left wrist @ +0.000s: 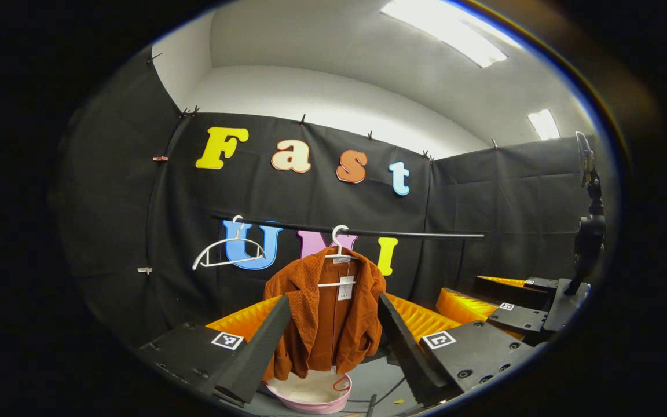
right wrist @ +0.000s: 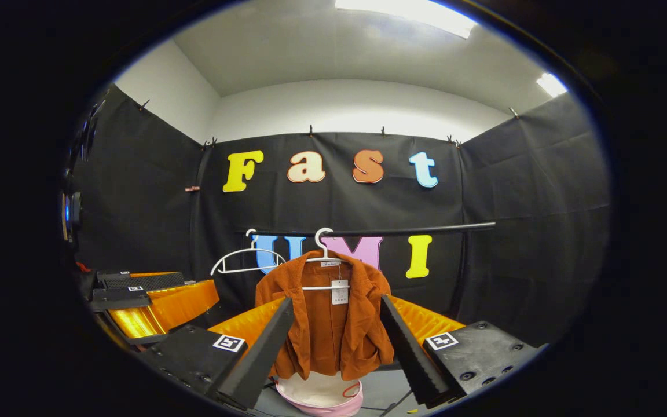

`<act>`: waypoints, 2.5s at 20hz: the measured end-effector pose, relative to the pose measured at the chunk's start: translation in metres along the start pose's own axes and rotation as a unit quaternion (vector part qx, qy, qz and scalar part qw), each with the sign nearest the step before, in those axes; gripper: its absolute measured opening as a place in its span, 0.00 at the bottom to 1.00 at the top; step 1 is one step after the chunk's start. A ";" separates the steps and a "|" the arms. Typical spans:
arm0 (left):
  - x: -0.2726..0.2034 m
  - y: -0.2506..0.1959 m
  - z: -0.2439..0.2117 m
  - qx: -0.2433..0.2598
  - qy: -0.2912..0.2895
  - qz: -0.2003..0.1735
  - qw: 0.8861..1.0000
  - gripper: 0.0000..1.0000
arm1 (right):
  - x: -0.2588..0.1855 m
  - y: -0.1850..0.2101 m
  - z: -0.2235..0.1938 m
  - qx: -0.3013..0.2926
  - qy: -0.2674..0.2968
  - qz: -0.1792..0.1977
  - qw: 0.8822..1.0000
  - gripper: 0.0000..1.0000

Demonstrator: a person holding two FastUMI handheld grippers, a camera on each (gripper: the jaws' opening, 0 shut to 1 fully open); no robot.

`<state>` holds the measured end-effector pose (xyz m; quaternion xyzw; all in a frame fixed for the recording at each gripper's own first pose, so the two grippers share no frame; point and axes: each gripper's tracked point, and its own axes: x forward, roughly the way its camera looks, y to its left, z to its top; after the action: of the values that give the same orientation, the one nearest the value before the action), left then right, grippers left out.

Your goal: Grasp the clothes on the hanger with both hands and then place them into the laundry hamper below.

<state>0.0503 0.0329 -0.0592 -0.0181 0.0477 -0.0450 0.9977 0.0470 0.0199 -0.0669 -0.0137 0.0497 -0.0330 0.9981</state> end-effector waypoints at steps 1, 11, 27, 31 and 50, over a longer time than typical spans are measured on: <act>0.013 0.001 -0.004 0.000 0.002 -0.002 1.000 0.96 | 0.012 -0.001 -0.007 0.003 0.003 0.004 1.000 0.97; 0.143 0.019 -0.037 -0.009 -0.026 0.046 0.999 0.96 | 0.148 -0.038 -0.054 0.002 0.005 0.056 0.998 0.98; 0.270 0.069 -0.135 -0.011 0.034 0.124 0.992 0.96 | 0.276 -0.053 -0.174 0.004 0.084 0.116 0.990 0.98; 0.294 0.080 -0.147 -0.039 0.048 0.132 0.989 0.96 | 0.300 -0.057 -0.194 0.010 0.101 0.119 0.988 0.98; 0.362 0.103 -0.201 -0.079 0.110 0.154 0.979 0.06 | 0.395 -0.092 -0.240 0.048 0.139 0.144 0.979 0.19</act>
<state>0.3989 0.0955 -0.2970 -0.0846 0.1630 0.1114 0.9767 0.4093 -0.1043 -0.3413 0.0462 0.1881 0.1073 0.9752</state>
